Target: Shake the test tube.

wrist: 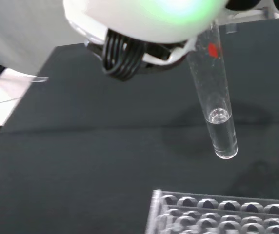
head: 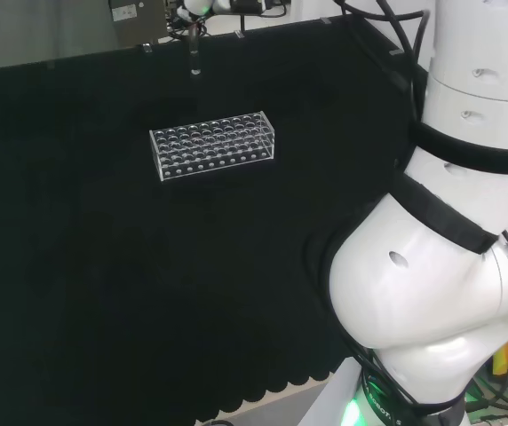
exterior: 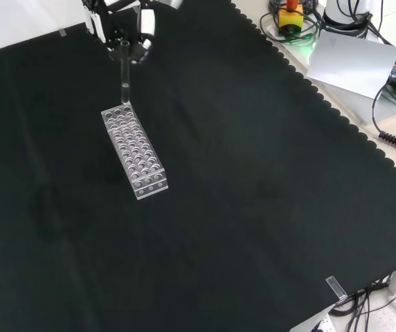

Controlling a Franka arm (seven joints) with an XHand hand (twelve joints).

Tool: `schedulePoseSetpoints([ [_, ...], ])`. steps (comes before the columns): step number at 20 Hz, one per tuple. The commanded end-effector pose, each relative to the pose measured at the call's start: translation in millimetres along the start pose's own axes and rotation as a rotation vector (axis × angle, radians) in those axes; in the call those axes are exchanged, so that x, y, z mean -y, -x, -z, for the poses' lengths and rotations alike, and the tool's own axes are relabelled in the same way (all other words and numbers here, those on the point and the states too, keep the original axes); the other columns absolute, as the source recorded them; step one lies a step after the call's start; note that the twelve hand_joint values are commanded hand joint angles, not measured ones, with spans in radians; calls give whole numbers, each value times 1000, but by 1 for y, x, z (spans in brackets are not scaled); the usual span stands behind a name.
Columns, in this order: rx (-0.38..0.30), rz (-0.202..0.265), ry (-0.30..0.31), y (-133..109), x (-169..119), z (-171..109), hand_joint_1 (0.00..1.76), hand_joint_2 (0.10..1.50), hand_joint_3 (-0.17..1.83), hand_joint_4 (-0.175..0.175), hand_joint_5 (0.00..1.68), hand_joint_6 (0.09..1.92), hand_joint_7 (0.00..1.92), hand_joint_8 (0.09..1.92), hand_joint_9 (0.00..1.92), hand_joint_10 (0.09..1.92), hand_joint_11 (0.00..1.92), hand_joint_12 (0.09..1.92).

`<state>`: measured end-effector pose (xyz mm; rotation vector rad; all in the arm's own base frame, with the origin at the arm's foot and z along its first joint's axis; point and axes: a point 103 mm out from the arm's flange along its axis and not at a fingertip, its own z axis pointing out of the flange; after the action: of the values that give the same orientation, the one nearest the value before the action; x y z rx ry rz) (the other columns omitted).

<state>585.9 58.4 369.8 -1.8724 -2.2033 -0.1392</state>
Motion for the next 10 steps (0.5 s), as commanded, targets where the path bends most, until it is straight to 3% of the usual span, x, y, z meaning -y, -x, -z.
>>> schedulePoseSetpoints([
  [1,-51,79,-29,-48,-1,-11,1235,586,681,-175,1471,299,1866,299,1786,236,1327,897],
  [6,-84,143,-47,-88,-1,-20,1235,584,683,-175,1473,297,1867,299,1786,234,1326,897],
  [10,-93,143,-48,-93,2,-22,1235,583,685,-175,1474,296,1867,298,1787,233,1326,898],
])
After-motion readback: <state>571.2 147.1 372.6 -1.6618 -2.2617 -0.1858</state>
